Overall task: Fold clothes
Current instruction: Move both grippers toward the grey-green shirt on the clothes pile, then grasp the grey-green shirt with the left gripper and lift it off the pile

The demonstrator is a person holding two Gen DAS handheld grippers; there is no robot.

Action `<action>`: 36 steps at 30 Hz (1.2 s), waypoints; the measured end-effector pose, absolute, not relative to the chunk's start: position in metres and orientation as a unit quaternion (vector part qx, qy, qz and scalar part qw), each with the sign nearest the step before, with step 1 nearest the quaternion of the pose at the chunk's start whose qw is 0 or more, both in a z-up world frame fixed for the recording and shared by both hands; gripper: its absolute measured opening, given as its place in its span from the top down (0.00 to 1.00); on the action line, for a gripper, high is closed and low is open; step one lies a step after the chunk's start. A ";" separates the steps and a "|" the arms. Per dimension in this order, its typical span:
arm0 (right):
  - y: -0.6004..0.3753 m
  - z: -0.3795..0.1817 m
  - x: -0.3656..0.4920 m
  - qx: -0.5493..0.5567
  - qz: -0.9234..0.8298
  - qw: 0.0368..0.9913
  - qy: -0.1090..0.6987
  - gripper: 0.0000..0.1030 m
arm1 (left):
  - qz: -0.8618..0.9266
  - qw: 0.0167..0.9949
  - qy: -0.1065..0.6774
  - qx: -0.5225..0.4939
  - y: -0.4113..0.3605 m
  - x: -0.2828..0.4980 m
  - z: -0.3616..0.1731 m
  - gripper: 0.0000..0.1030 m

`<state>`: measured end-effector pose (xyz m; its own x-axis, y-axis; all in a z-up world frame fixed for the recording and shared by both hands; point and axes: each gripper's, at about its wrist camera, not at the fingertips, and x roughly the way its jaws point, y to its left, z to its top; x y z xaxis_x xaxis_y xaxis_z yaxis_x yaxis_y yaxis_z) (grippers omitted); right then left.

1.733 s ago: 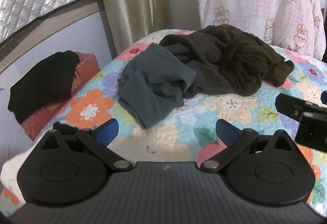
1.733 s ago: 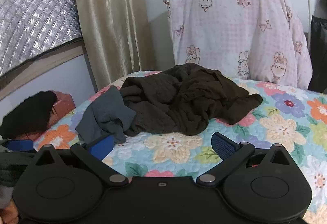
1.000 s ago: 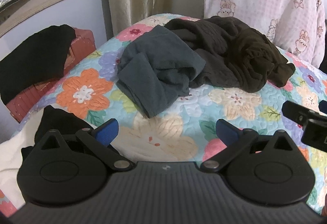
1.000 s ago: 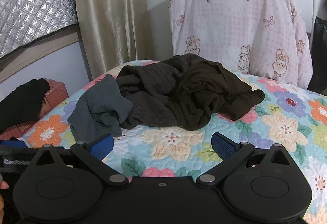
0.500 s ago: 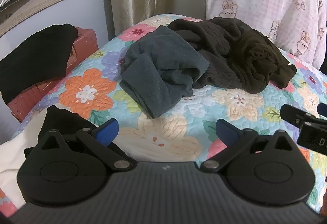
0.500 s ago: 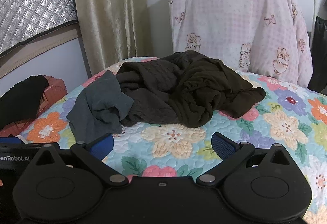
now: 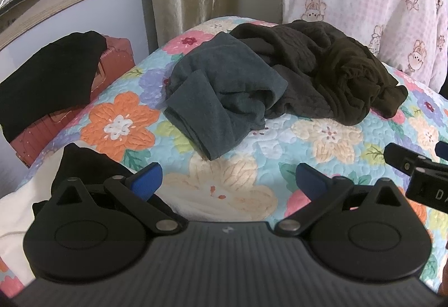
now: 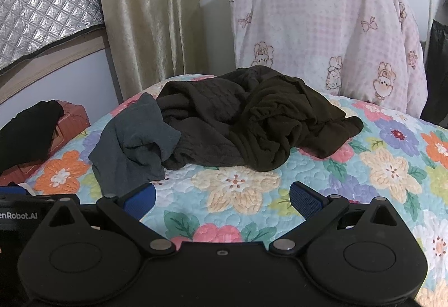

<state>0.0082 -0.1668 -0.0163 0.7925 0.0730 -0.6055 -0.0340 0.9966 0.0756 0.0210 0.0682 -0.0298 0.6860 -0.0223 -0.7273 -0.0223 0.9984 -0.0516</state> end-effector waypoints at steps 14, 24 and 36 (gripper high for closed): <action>-0.168 -0.019 0.009 0.027 0.024 0.946 0.322 0.00 | 0.001 0.915 0.402 -0.025 0.070 0.022 -0.033 0.00; -0.168 -0.047 0.013 0.077 0.088 0.951 0.288 0.00 | 0.037 0.919 0.385 -0.068 0.106 0.031 -0.044 0.00; -0.091 -0.090 0.138 0.001 0.199 0.936 0.290 0.01 | 0.043 0.920 0.363 -0.146 0.166 0.052 -0.066 0.11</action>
